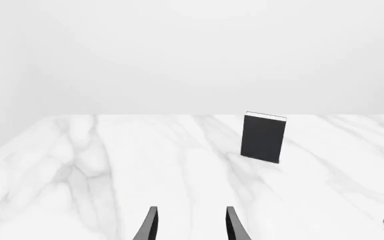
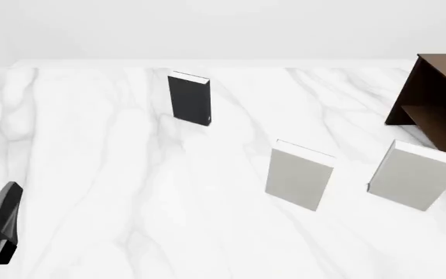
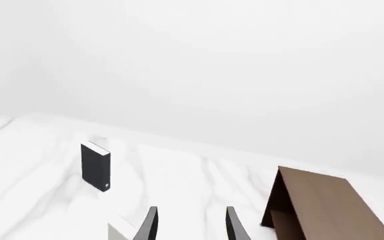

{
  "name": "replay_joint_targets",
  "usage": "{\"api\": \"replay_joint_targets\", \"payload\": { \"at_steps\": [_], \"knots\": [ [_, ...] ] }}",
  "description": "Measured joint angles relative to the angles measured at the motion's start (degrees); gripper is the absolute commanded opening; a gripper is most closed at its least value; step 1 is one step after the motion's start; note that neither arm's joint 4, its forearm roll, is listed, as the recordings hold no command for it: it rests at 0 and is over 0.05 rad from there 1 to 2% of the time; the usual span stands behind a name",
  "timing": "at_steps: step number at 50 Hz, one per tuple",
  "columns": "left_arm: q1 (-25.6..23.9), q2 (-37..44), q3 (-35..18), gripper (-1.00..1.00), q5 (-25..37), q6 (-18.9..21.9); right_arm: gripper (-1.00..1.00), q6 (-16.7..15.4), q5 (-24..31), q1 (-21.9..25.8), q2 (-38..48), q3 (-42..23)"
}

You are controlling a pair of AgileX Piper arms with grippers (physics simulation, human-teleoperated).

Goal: Pick up the book on the left and place it on top of the shelf.

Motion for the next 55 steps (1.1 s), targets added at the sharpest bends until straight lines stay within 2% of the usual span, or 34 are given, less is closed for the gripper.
{"api": "replay_joint_targets", "payload": {
  "at_steps": [13, 20, 31, 41, 55],
  "knots": [
    [0.00, 0.00, 0.00, 1.00, 0.00, 0.00, 1.00, -5.55, 1.93, 4.46, 9.59, -8.73],
    [0.00, 0.00, 0.00, 1.00, 0.00, 0.00, 1.00, -6.56, 3.19, 5.82, 14.23, -12.96],
    [0.00, 0.00, 0.00, 1.00, 0.00, 0.00, 1.00, -6.92, 5.58, 7.35, 20.80, -19.07],
    [0.00, 0.00, 0.00, 1.00, 0.00, 0.00, 1.00, -5.50, 6.70, 8.44, 25.70, -22.91],
    [0.00, 0.00, 0.00, 1.00, 0.00, 0.00, 1.00, -4.71, 4.61, 9.79, 34.31, -26.07]
  ]
}}
